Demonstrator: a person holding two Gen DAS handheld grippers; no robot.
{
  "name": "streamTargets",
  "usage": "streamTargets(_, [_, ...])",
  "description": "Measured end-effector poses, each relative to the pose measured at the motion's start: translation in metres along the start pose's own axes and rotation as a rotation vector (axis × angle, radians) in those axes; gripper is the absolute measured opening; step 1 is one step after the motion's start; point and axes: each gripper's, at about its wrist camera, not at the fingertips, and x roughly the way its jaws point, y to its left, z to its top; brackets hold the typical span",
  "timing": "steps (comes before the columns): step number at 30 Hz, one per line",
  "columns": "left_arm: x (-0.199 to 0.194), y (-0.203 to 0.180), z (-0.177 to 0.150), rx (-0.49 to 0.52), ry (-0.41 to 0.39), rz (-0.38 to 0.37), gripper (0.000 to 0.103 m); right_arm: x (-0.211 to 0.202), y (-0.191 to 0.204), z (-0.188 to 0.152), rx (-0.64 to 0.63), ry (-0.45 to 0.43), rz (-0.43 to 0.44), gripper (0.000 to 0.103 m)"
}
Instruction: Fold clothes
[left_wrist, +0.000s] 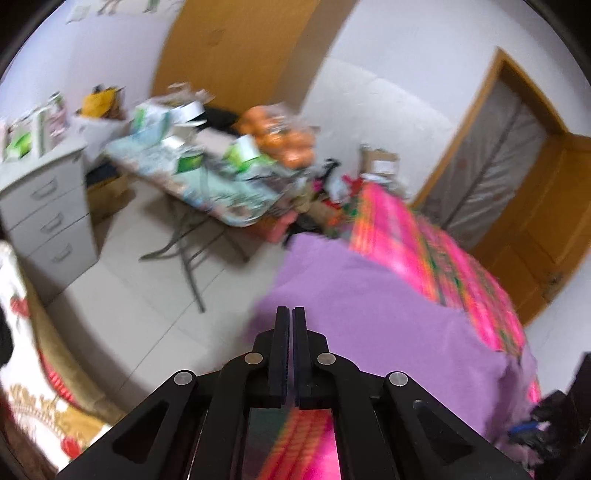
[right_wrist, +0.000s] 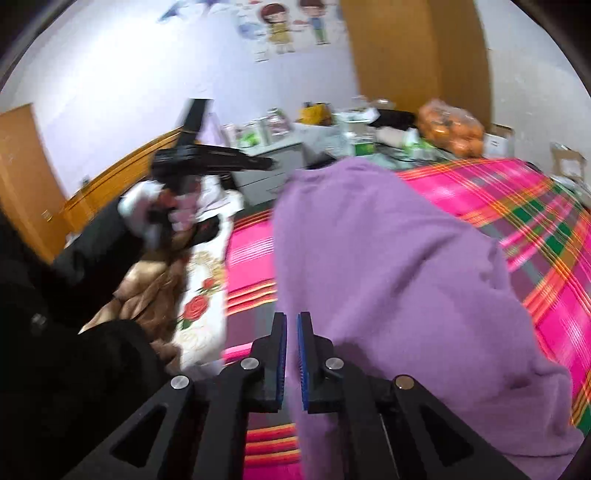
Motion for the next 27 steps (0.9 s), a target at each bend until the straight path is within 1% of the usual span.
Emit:
streamTargets(2, [0.014, -0.019, -0.004, 0.038, 0.039, -0.036, 0.001, 0.017, -0.011, -0.006, 0.041, 0.084, -0.044, 0.006])
streamTargets(3, [0.022, -0.028, -0.007, 0.057, 0.061, -0.054, 0.001, 0.019, -0.013, -0.009, 0.052, 0.101, -0.044, 0.006])
streamTargets(5, [0.037, -0.044, -0.015, 0.089, 0.108, -0.079, 0.001, 0.013, -0.017, -0.011, 0.069, 0.091, -0.028, 0.006])
streamTargets(8, [0.050, -0.066, -0.025, 0.131, 0.150, -0.115, 0.001, -0.021, -0.030, -0.008, 0.116, -0.006, -0.065, 0.006])
streamTargets(11, [0.055, -0.087, -0.030, 0.180, 0.165, -0.144, 0.002, -0.060, -0.059, -0.010, 0.232, -0.105, -0.190, 0.012])
streamTargets(13, [0.059, -0.097, -0.032, 0.208, 0.170, -0.156, 0.003, -0.088, -0.083, -0.023, 0.349, -0.169, -0.282, 0.013])
streamTargets(14, [0.060, -0.101, -0.033, 0.219, 0.173, -0.158, 0.003, -0.103, -0.096, -0.033, 0.420, -0.201, -0.329, 0.017])
streamTargets(15, [0.062, -0.105, -0.034, 0.229, 0.177, -0.159, 0.003, -0.118, -0.110, -0.042, 0.500, -0.226, -0.380, 0.022])
streamTargets(17, [0.069, -0.112, -0.037, 0.240, 0.194, -0.165, 0.003, -0.147, -0.138, -0.071, 0.688, -0.265, -0.501, 0.029])
streamTargets(18, [0.072, -0.115, -0.039, 0.245, 0.204, -0.169, 0.003, -0.159, -0.151, -0.085, 0.779, -0.279, -0.555, 0.030])
streamTargets(19, [0.075, -0.117, -0.041, 0.251, 0.213, -0.172, 0.003, -0.166, -0.157, -0.094, 0.829, -0.281, -0.588, 0.030])
streamTargets(22, [0.085, -0.126, -0.047, 0.273, 0.239, -0.175, 0.003, -0.175, -0.166, -0.110, 0.905, -0.264, -0.653, 0.036])
streamTargets(25, [0.089, -0.133, -0.052, 0.296, 0.247, -0.173, 0.004, -0.184, -0.176, -0.126, 0.981, -0.246, -0.718, 0.036])
streamTargets(27, [0.090, -0.137, -0.052, 0.315, 0.240, -0.167, 0.005, -0.181, -0.180, -0.122, 0.986, -0.218, -0.742, 0.036])
